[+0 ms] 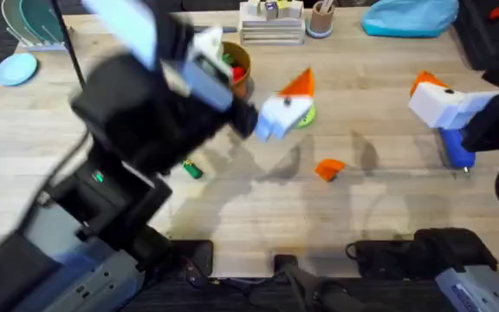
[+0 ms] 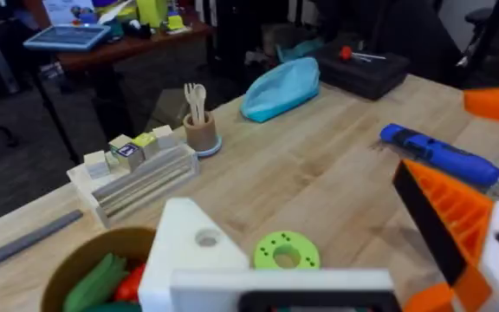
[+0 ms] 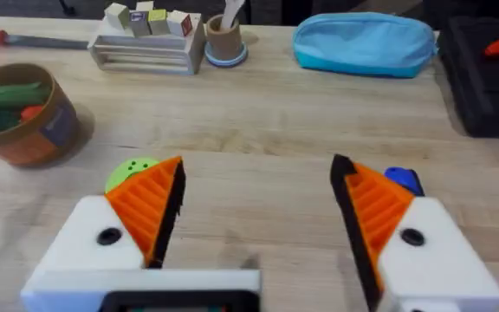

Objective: Pick up the gripper from the table and insert it into the empty holder that is missing its gripper. Then pick up a screw, insert it into the mounting hole, and use the screwdriver to tighten it. Finally, clean up the table by picking up the vegetable and placing it into the bucket.

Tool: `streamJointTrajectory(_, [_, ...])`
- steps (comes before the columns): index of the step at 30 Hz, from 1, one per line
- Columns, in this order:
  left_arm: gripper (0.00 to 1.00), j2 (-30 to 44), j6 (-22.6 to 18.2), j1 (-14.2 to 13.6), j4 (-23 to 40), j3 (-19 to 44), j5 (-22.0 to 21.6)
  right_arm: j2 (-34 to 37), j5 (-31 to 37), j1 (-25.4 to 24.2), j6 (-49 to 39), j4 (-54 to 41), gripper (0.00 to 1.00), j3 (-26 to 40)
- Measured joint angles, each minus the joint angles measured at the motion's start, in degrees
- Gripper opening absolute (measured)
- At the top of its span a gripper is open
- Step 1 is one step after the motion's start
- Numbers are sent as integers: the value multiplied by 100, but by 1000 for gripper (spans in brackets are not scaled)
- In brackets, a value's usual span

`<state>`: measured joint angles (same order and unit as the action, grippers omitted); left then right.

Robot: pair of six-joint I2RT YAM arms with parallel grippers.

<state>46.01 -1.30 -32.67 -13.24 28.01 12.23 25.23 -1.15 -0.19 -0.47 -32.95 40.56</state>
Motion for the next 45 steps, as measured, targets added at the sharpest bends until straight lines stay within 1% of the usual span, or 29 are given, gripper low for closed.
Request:
streamJointTrajectory(3, [992,-368,-11,-109,-415,-746,2,0,0,0,0,0,991,0])
streamJointTrajectory(6, [993,-831,-24,-195,-529,-1285,2,0,0,0,0,0,991,0])
streamJointTrajectory(13, [993,-2006,-28,-214,-604,-1961,-3,0,0,0,0,0,991,0])
streamJointTrajectory(20, [993,-3025,-29,-214,-592,-2701,-4,0,0,0,0,0,991,0])
streamJointTrajectory(30, [992,-4293,-45,-214,478,-2769,-4,0,0,0,0,0,991,0])
streamJointTrajectory(32, [993,-4514,-44,-214,609,-2769,-2,0,0,0,0,0,991,0])
streamJointTrajectory(35, [993,-4580,-46,-214,791,-2769,-2,-2,0,0,2,-2,991,0])
streamJointTrajectory(42, [993,-4580,-46,-214,1695,-2769,-5,0,0,0,0,-2,991,0])
streamJointTrajectory(45, [993,-4565,-46,-214,1690,-2769,-4,0,0,0,0,-2,991,0])
